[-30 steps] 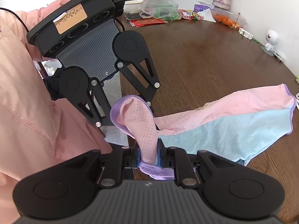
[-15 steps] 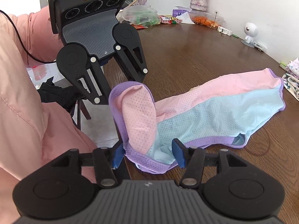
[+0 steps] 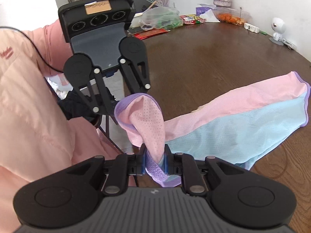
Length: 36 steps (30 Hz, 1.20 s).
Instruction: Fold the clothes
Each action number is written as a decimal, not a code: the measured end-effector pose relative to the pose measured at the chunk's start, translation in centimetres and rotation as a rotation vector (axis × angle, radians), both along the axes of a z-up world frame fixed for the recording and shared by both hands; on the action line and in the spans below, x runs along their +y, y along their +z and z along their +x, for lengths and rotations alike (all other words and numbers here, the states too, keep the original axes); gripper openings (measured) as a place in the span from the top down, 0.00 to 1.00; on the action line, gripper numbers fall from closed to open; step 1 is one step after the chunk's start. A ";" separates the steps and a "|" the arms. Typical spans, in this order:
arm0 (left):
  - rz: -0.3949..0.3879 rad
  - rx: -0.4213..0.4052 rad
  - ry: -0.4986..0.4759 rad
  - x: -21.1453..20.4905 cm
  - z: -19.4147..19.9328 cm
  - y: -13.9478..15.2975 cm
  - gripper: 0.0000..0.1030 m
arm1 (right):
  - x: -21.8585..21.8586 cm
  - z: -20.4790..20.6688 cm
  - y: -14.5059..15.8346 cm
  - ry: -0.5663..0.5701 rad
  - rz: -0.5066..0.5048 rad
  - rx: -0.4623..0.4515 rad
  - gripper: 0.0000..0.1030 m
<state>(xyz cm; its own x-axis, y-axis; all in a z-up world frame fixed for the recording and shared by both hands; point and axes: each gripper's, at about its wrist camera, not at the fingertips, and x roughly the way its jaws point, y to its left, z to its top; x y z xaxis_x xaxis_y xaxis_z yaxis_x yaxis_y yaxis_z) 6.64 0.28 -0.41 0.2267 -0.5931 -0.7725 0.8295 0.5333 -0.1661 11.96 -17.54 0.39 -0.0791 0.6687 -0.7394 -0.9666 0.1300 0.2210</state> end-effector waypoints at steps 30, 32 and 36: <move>-0.003 -0.188 0.382 2.6 2.5 0.5 0.64 | 1.0 -1.2 -3.6 -0.272 0.174 -0.318 0.01; 0.032 -0.199 0.370 2.3 2.0 -0.2 0.77 | 1.8 -1.8 -3.9 -0.261 0.185 -0.336 0.01; 0.048 -0.195 0.389 2.4 1.8 -1.4 0.82 | 2.9 -2.1 -4.0 -0.301 0.216 -0.326 0.05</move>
